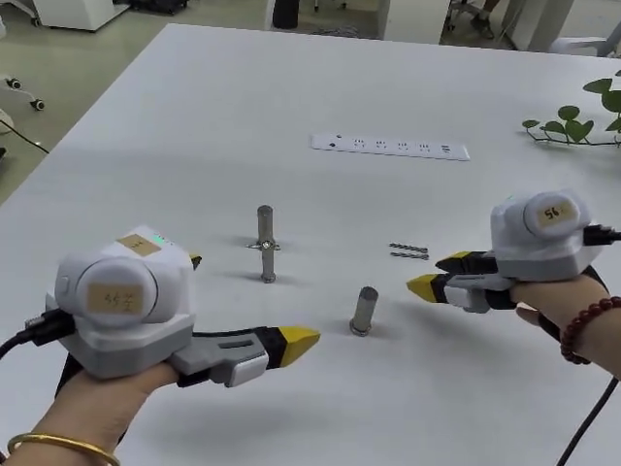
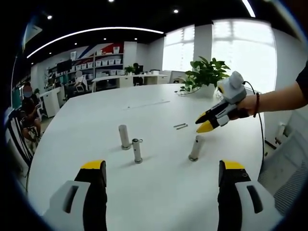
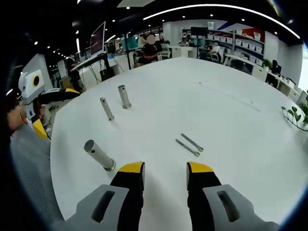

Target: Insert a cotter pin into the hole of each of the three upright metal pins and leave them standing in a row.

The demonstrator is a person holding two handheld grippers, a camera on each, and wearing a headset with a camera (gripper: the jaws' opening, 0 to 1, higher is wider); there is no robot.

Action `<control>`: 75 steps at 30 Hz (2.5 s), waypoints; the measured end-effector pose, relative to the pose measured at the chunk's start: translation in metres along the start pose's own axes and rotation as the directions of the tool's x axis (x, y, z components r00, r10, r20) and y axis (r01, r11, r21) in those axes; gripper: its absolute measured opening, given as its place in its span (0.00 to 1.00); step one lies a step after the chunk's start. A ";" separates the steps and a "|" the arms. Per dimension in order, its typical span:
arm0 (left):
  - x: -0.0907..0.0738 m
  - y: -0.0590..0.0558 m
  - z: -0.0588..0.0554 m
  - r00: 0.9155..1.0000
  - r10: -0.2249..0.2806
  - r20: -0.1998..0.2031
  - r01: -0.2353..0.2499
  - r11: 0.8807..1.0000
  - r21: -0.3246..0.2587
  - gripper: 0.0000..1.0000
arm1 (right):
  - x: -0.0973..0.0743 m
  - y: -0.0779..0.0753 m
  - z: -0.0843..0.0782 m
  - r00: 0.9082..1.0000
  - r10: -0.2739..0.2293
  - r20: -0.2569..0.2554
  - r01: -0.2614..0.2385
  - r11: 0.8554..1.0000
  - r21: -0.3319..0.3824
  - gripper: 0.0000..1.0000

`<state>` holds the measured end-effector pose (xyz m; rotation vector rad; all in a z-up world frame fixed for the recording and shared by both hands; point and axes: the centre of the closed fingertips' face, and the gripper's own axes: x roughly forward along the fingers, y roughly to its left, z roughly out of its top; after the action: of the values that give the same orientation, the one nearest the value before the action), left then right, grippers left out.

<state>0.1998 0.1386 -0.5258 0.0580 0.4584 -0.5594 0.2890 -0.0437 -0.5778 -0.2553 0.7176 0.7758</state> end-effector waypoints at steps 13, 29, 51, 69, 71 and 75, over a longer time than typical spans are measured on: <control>0.003 0.005 -0.001 1.000 0.003 0.012 -0.003 1.000 -0.018 0.95 | 0.019 -0.019 0.009 0.997 0.027 -0.066 -0.029 0.999 -0.025 0.28; 0.004 0.006 0.003 0.999 -0.006 0.032 0.007 0.999 -0.036 0.91 | 0.033 -0.029 0.002 0.985 0.043 -0.167 -0.057 0.995 -0.080 0.17; 0.004 0.004 -0.002 1.000 -0.020 0.001 0.020 0.999 -0.026 0.85 | 0.036 -0.036 -0.005 0.931 0.047 -0.361 -0.137 0.964 -0.227 0.06; 0.003 0.001 -0.002 1.000 -0.030 -0.004 0.030 0.999 -0.021 0.84 | 0.037 -0.034 -0.009 0.832 -0.008 -0.555 -0.280 0.857 -0.433 0.00; 0.003 0.001 -0.002 1.000 -0.031 -0.005 0.030 0.999 -0.019 0.84 | 0.037 -0.033 -0.009 0.829 -0.011 -0.560 -0.292 0.844 -0.449 0.00; 0.003 0.002 -0.001 1.000 -0.030 -0.003 0.030 0.999 -0.022 0.84 | 0.039 -0.037 -0.008 0.828 -0.008 -0.561 -0.291 0.849 -0.442 0.00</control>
<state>0.2021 0.1388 -0.5280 0.0315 0.4693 -0.5842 0.3307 -0.0517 -0.6120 -0.9528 1.0717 1.0555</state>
